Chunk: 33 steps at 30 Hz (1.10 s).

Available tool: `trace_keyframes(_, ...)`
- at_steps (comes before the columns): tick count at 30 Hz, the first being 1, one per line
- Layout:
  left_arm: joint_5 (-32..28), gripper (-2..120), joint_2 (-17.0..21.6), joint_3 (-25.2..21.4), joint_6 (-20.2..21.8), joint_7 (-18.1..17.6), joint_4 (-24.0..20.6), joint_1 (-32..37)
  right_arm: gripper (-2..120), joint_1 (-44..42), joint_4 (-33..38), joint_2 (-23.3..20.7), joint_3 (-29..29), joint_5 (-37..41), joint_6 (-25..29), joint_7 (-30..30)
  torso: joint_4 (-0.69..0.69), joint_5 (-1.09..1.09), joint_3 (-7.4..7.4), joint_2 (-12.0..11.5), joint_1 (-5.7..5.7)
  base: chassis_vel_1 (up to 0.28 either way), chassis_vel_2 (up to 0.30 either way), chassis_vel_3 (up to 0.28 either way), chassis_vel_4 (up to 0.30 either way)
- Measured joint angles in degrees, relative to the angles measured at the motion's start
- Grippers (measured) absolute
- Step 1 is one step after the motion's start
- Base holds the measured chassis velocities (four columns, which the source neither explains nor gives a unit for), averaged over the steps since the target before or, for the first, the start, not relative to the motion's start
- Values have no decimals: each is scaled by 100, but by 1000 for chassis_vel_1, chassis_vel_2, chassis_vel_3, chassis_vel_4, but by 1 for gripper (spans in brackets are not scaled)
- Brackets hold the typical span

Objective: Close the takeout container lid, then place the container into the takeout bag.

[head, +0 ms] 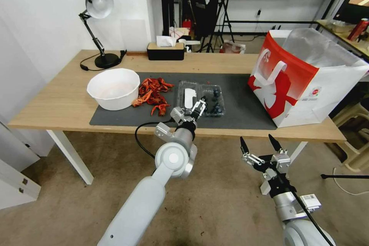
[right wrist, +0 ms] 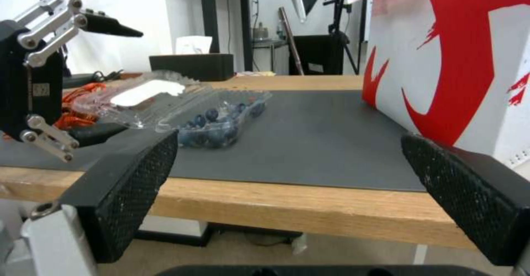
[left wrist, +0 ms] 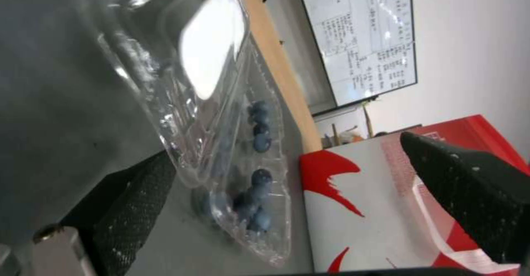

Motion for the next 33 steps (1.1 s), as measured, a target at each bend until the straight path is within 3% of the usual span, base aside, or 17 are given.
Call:
trace_keyframes(15,256,100,240,63,-15,816,-4,56,100,-16,9,-4,-5,-13,14,3,0,0,-1,0,0,0,0,0,0)
trace_keyframes(33,637,100,372,197,-5,1337,113,-82,100,-66,27,25,-6,-37,46,-1,0,0,-1,0,0,0,0,0,0)
